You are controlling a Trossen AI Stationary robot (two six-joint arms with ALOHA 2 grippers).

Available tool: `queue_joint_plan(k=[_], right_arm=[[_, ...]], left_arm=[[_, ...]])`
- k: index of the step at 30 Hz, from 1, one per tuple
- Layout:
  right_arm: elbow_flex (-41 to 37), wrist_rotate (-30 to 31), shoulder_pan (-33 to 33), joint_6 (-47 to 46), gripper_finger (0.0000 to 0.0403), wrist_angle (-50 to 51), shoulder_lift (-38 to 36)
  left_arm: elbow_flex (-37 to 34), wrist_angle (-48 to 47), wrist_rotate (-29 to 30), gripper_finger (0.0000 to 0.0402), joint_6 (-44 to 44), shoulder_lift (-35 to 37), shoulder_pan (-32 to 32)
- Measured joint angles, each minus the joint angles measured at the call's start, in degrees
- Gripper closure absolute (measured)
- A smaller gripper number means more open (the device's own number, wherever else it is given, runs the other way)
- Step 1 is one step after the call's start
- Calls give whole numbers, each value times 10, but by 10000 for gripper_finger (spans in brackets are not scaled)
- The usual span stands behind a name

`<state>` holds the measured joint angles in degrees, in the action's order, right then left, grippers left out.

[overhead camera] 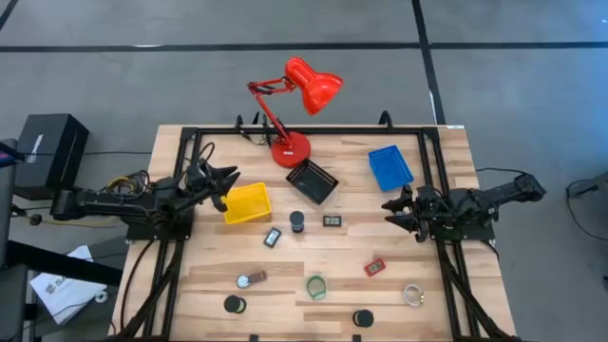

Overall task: Pick & Place Office items
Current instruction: Put the left green hourglass into the yellow bin

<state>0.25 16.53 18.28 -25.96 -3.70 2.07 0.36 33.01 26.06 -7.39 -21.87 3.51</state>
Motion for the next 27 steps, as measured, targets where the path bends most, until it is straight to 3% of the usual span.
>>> queue_joint_plan(k=[15, 17, 22, 27], right_arm=[[0, 11, 0, 94, 193, 2, 2], [0, 11, 0, 95, 193, 2, 2], [0, 14, 0, 118, 193, 2, 2], [0, 14, 0, 137, 193, 2, 2]], left_arm=[[0, 109, -7, 293, 24, 0, -1], [0, 109, -44, 293, 28, 0, -3], [0, 109, -202, 293, 79, 0, -4], [13, 109, -214, 293, 88, -25, -16]])
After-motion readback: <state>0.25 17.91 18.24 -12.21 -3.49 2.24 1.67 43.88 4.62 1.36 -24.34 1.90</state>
